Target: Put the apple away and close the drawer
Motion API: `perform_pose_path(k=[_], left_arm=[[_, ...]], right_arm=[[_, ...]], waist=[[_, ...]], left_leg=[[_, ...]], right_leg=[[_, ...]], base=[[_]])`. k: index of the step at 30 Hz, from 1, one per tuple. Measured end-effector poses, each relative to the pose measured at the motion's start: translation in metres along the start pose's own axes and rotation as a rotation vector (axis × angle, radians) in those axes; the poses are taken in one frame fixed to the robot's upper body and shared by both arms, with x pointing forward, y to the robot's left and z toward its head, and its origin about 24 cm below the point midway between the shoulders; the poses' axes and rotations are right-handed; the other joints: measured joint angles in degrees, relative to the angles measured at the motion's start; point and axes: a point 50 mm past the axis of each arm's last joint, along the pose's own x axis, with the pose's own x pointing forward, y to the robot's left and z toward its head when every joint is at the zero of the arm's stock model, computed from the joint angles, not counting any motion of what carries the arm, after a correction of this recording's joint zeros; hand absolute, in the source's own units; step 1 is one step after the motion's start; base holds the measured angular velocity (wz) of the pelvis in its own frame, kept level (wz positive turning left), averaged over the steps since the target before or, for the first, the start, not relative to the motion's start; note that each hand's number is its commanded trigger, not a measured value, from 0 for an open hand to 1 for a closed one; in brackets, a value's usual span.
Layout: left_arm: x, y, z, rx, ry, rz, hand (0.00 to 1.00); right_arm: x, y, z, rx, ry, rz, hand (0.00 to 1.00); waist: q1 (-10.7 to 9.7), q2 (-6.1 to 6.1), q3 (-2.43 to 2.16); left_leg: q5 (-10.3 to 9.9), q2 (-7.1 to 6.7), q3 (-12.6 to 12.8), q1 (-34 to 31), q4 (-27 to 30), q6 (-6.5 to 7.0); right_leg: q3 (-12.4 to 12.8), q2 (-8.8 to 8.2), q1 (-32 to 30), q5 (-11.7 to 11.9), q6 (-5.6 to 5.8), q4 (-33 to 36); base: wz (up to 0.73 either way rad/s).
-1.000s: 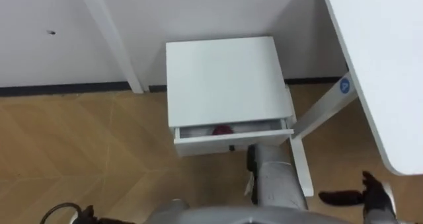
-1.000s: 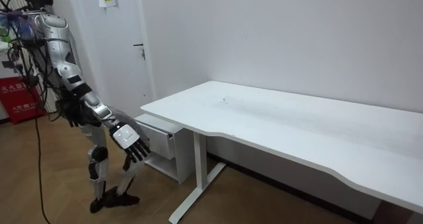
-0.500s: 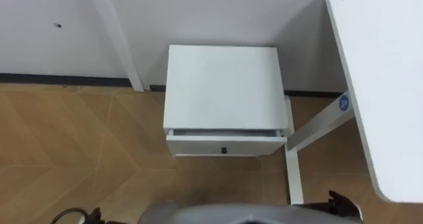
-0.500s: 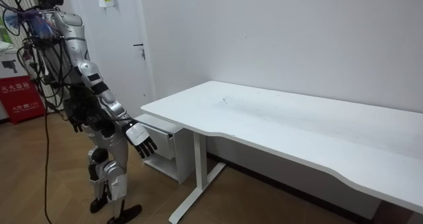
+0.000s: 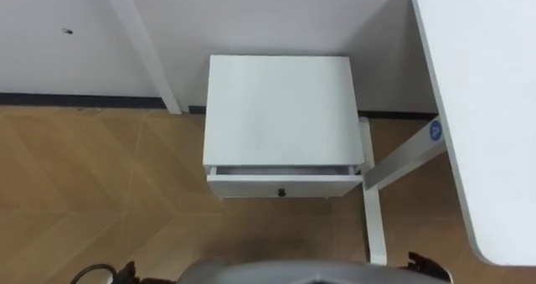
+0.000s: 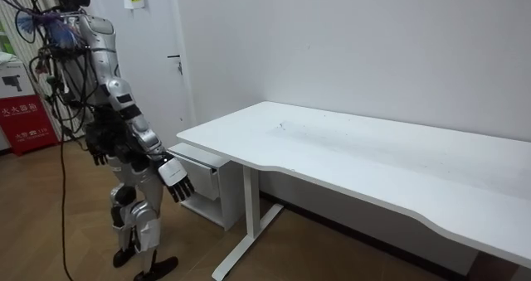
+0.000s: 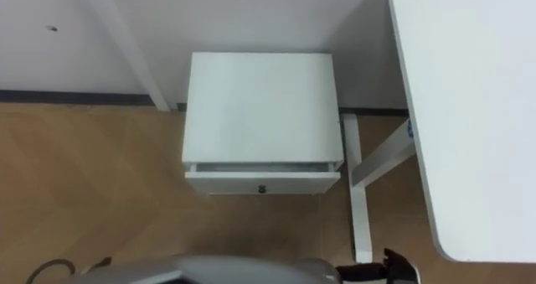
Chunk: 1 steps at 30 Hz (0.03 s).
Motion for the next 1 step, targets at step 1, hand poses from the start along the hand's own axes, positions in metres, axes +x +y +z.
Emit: perform_pose_path(k=[1], left_arm=[[-0.0004, 0.0002, -0.0025, 0.0, 0.007, 0.0, 0.0]], right_arm=[[0.0, 0.0003, -0.0001, 0.001, 0.0, 0.005, 0.0]], waist=[[0.0, 0.06, -0.01]], left_leg=[[0.0, -0.02, 0.0, 0.3, -0.3, -0.02]], right_leg=[[0.0, 0.0, 0.2, 0.0, 0.0, 0.0]], base=[[-0.05]])
